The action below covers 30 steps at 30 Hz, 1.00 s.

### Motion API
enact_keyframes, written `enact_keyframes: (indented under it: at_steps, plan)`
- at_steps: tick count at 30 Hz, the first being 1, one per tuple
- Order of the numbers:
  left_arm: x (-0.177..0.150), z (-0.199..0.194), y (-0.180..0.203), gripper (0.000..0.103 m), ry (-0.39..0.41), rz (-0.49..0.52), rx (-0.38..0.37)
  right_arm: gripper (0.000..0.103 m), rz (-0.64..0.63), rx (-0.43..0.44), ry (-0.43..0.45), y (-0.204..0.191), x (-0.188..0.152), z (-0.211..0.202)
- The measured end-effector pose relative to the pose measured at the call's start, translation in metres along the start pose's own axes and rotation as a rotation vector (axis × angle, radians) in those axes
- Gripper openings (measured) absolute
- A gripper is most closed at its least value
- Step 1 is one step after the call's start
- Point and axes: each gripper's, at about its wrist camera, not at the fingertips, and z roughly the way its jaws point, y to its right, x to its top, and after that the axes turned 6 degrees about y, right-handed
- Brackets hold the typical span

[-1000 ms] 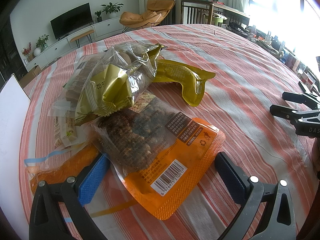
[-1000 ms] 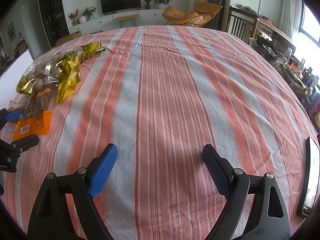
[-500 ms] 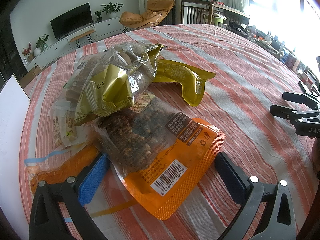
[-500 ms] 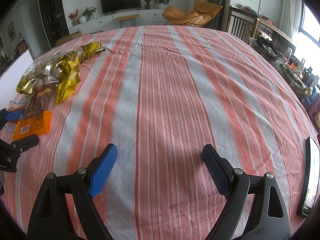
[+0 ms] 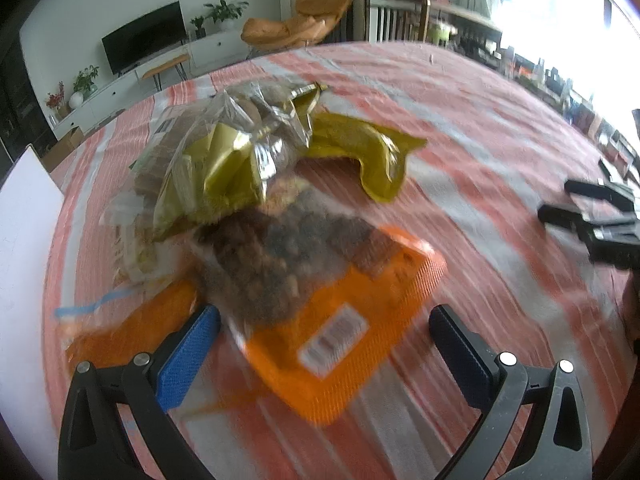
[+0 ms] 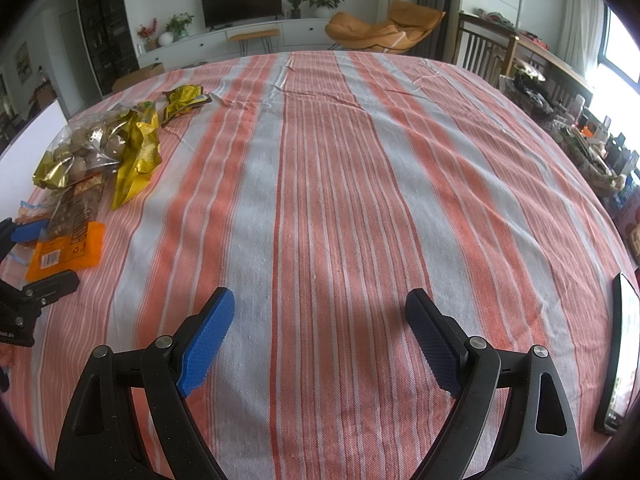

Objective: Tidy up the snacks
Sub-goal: 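Grasp the orange sausage bag with left tool while right tool grasps the orange nut bag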

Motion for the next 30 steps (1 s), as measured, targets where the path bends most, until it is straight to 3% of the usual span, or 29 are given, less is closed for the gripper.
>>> enact_keyframes:
  at_steps: [2,5,11,14,19,21,25,27,30]
  plan:
    - [-0.012,-0.019,0.0,0.103,-0.003,-0.008,-0.025,0.09,0.0,0.0,0.0,0.0,0.0,0.0]
    - [-0.031,-0.064,-0.014,0.103,0.048,-0.024,-0.129,0.09,0.0,0.0,0.0,0.0,0.0,0.0]
    - [-0.006,-0.109,-0.067,0.103,0.079,-0.014,-0.105,0.091,-0.005,0.0,-0.003,-0.001,0.0,0.001]
    - [0.016,-0.09,-0.083,0.103,0.006,-0.012,-0.148,0.091,-0.004,0.002,-0.003,-0.001,0.0,0.0]
    - [0.04,-0.035,-0.083,0.103,-0.037,0.109,-0.092,0.091,-0.004,0.003,-0.003,-0.001,0.0,0.0]
    - [0.041,-0.01,-0.092,0.101,-0.085,0.082,-0.092,0.091,-0.004,0.003,-0.003,-0.001,0.0,0.0]
    - [0.022,0.016,-0.106,0.096,-0.202,-0.021,-0.205,0.091,-0.003,0.003,-0.003,-0.001,0.0,0.0]
    - [0.012,0.006,-0.102,0.096,-0.202,-0.016,-0.246,0.091,-0.003,0.004,-0.003,-0.002,0.0,0.0]
    - [-0.007,-0.013,-0.089,0.096,-0.274,0.01,-0.389,0.091,-0.004,0.003,-0.003,-0.002,0.0,0.0]
